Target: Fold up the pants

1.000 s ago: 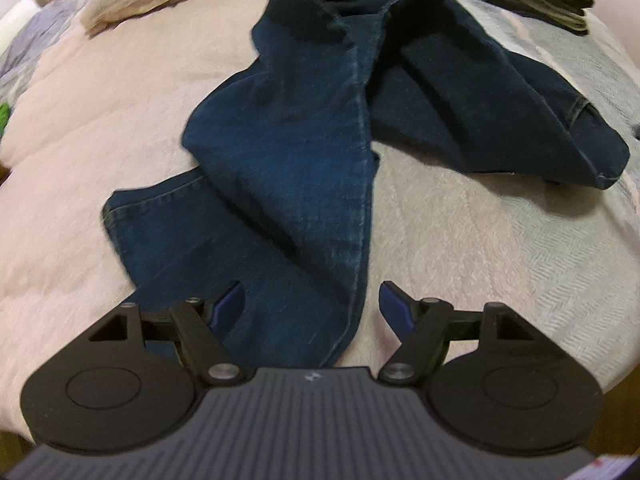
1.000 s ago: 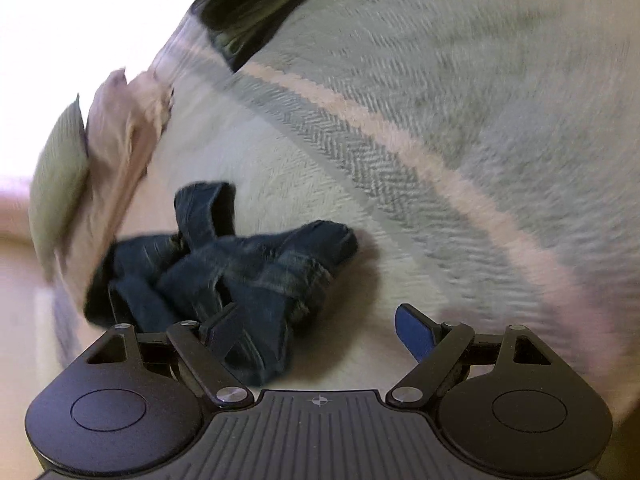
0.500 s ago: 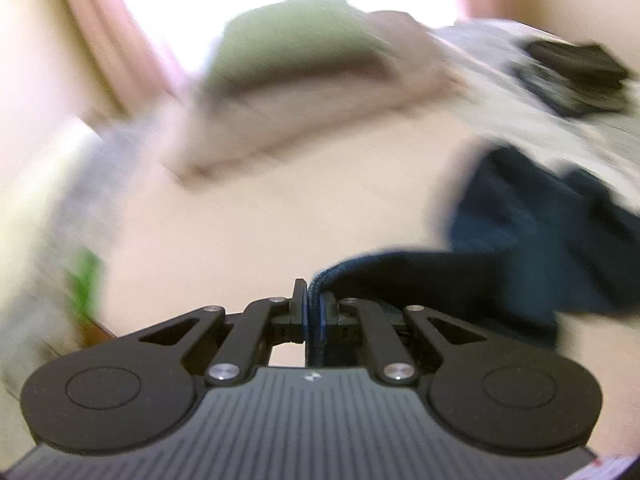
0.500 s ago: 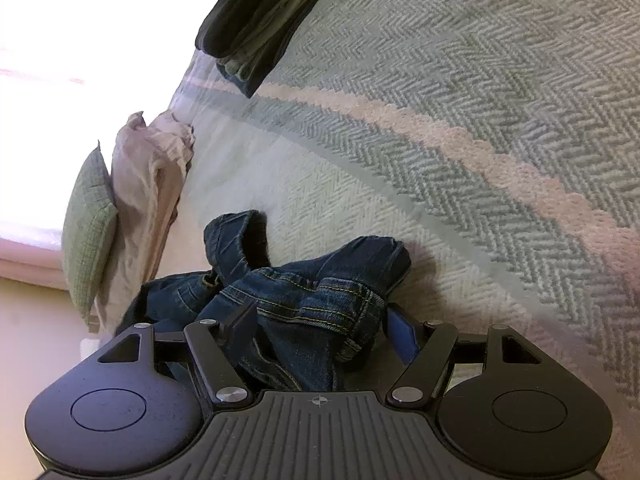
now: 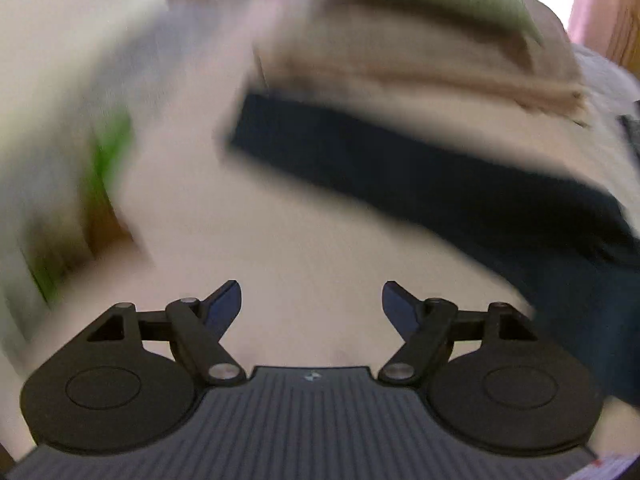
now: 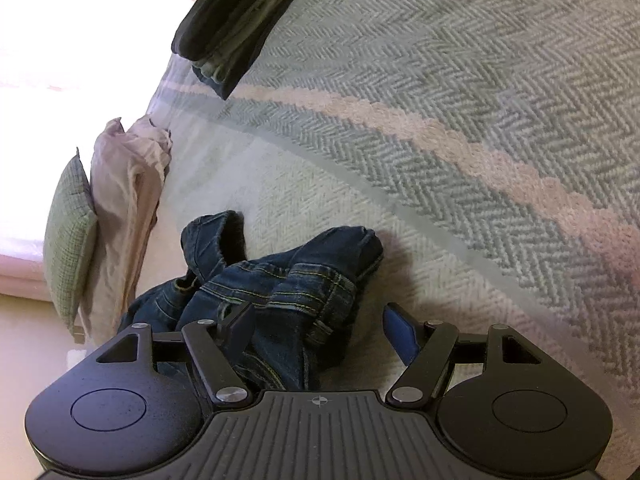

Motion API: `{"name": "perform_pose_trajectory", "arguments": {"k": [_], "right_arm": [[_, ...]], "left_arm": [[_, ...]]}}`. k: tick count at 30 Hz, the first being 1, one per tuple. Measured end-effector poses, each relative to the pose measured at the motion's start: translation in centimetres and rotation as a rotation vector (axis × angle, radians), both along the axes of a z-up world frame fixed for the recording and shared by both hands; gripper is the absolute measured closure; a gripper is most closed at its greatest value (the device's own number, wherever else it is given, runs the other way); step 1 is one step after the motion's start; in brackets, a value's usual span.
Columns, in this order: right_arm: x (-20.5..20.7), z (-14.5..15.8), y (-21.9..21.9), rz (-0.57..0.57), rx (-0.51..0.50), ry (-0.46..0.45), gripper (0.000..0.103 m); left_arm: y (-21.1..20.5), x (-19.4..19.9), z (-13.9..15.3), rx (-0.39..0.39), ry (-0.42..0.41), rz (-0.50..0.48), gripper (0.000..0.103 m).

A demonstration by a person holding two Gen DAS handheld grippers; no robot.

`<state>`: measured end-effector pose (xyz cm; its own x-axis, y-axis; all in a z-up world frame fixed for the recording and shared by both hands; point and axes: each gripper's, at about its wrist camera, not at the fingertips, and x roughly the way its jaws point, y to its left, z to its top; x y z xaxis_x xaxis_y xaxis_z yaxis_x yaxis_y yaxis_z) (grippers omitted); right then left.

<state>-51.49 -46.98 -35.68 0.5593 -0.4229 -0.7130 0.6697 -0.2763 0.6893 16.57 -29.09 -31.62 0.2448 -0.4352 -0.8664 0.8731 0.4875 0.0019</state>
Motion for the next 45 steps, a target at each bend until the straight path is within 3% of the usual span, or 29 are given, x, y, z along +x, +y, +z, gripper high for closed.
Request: {"name": "perform_pose_trajectory", "arguments": {"k": [2,4,8,9,11,12,13,14,15,18,23,27,30,32,34,36,39,40,42,45], "right_arm": [[-0.4,-0.5,-0.1,-0.016,0.006,-0.032,0.035],[-0.8,-1.1,-0.3,-0.048,0.013,-0.076,0.034],[-1.3,-2.5,-0.9,-0.102,0.048,-0.18,0.034],[-1.2,-2.8,-1.1,-0.097,0.053,-0.196,0.034],[-0.5,-3.0,-1.5,-0.054,0.02,-0.205,0.04],[-0.1,-2.9,-1.7,-0.029,-0.009,-0.2,0.065],[0.4,-2.6,-2.0,-0.002,-0.05,-0.186,0.077],[0.6,-2.3,-2.3,0.005,-0.074,-0.183,0.088],[0.7,-1.9,-2.7,-0.002,-0.09,-0.186,0.09],[0.4,1.8,-4.4,0.01,-0.227,-0.227,0.092],[-0.5,10.4,-9.3,0.011,-0.467,-0.198,0.092],[-3.6,18.1,-10.7,-0.066,-0.682,-0.185,0.092],[-7.1,22.1,-9.0,-0.116,-0.805,-0.119,0.092],[-9.5,22.5,-7.2,-0.157,-0.76,-0.014,0.091],[-11.7,20.6,-5.4,-0.179,-0.619,0.091,0.089],[-13.6,16.3,-3.7,-0.222,-0.415,0.199,0.081],[-15.4,7.4,-1.6,-0.214,-0.067,0.34,0.068],[-15.9,4.5,-0.5,-0.238,0.044,0.398,0.067],[-16.9,1.3,1.4,-0.288,0.118,0.35,0.066],[-17.7,0.5,3.4,-0.403,0.053,0.184,0.052]], "left_arm": [[4.2,-3.4,-3.2,0.022,0.212,0.045,0.029],[7.2,-6.3,-5.9,0.037,0.359,0.107,0.025],[8.7,-9.4,-10.6,0.02,0.503,0.234,0.026],[8.3,-9.6,-11.0,0.006,0.491,0.25,0.028],[7.6,-10.3,-11.0,-0.036,0.457,0.25,0.064],[7.3,-10.2,-11.0,-0.036,0.466,0.244,0.089],[7.0,-9.9,-11.0,-0.032,0.48,0.247,0.099],[6.5,-9.7,-10.7,-0.029,0.479,0.242,0.099],[6.0,-9.7,-10.2,-0.021,0.448,0.222,0.099],[3.7,-9.6,-7.0,-0.041,0.303,0.121,0.1],[-3.3,-9.6,-0.3,-0.099,0.099,-0.053,0.1],[-7.7,-9.5,5.5,-0.22,0.024,-0.124,0.1],[-7.9,-8.8,7.9,-0.223,-0.014,-0.156,0.1],[-6.4,-7.9,7.6,-0.175,0.004,-0.163,0.097],[-4.7,-6.9,6.9,-0.111,0.018,-0.13,0.097],[-2.2,-5.8,5.2,-0.02,-0.015,-0.094,0.096],[1.3,-3.5,0.5,0.132,-0.018,0.013,0.079],[2.9,-2.8,-1.0,0.168,0.008,0.045,0.078],[5.6,-1.8,-3.7,0.213,0.072,0.119,0.077],[9.0,-1.8,-5.6,0.164,0.217,0.203,0.069]]}}
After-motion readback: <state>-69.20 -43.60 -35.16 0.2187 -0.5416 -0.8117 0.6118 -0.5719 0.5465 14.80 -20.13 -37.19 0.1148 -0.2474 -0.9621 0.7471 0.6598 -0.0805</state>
